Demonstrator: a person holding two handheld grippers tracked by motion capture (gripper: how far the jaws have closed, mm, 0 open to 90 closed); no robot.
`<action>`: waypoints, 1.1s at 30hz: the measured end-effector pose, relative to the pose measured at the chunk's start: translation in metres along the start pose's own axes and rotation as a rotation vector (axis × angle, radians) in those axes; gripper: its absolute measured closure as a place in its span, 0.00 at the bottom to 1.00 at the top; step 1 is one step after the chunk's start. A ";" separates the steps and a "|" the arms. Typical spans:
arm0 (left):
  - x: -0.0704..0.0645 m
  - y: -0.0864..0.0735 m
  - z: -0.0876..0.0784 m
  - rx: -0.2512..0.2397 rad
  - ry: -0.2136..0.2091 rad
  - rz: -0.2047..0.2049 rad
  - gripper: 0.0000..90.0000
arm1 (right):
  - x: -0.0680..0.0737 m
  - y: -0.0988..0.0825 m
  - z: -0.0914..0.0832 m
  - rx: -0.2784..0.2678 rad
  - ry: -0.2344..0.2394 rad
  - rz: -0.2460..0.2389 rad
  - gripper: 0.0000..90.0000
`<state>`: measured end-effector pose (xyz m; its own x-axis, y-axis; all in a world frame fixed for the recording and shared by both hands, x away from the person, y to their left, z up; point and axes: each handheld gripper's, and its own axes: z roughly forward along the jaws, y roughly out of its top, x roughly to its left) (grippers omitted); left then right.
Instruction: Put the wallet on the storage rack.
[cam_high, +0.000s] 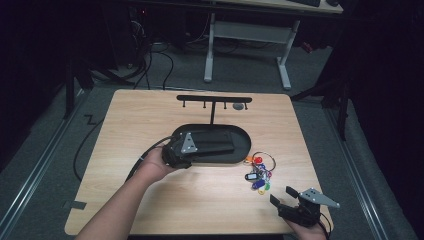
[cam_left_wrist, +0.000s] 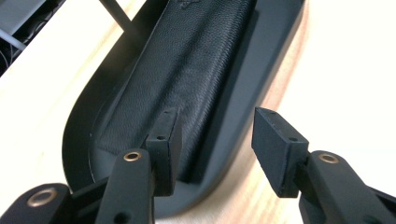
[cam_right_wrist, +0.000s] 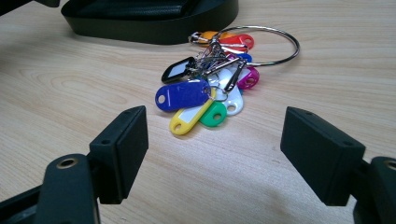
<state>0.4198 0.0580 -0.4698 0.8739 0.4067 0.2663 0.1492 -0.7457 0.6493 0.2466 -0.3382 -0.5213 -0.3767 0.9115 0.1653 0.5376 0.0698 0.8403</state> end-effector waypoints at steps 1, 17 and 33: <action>-0.002 -0.002 -0.002 -0.006 0.003 -0.002 0.59 | 0.000 0.000 0.001 0.001 0.000 -0.002 0.26; -0.024 -0.049 -0.027 -0.075 0.007 -0.100 0.58 | 0.002 0.001 0.004 0.005 0.005 -0.007 0.26; -0.052 -0.090 -0.055 -0.103 0.063 -0.276 0.47 | 0.003 0.002 0.003 0.000 0.009 -0.009 0.26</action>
<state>0.3348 0.1333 -0.5029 0.7758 0.6211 0.1112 0.3267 -0.5461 0.7714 0.2488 -0.3341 -0.5205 -0.3884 0.9070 0.1629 0.5346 0.0778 0.8415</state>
